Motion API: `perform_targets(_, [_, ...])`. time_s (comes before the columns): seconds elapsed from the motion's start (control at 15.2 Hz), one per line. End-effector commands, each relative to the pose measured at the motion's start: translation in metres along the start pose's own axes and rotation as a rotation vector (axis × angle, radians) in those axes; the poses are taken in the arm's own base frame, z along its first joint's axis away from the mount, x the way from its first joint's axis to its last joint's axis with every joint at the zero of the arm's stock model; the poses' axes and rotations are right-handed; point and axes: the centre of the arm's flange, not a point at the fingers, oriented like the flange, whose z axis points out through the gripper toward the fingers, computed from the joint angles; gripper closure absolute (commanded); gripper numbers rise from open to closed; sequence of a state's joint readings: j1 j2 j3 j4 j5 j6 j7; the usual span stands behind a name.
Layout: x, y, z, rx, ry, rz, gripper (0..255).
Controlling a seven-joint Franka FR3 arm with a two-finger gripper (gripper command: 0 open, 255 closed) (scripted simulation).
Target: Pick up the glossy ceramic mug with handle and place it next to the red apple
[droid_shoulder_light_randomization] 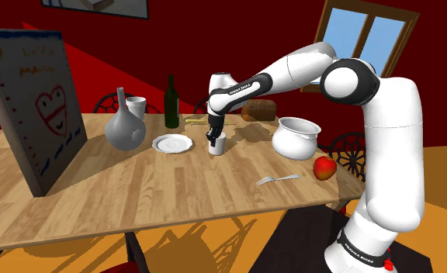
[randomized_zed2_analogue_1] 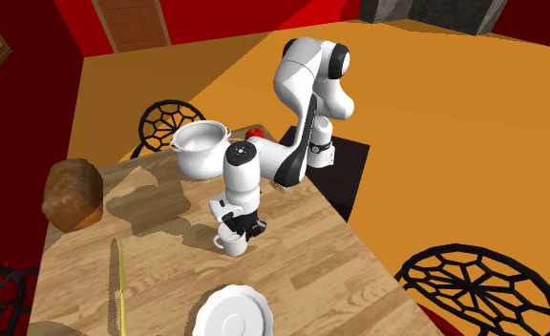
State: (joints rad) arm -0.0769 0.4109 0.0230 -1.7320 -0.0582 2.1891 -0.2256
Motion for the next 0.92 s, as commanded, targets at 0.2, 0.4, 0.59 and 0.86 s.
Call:
perform_targets(0.2, [0.001, 0.001, -0.021, 0.000, 0.000, 0.000, 255])
perform_targets(0.4, [0.001, 0.002, -0.037, 0.000, 0.000, 0.000, 255])
perform_targets(0.59, [0.002, 0.003, -0.053, 0.000, 0.000, 0.000, 255])
perform_targets(0.86, [0.003, 0.004, -0.074, 0.000, 0.000, 0.000, 255])
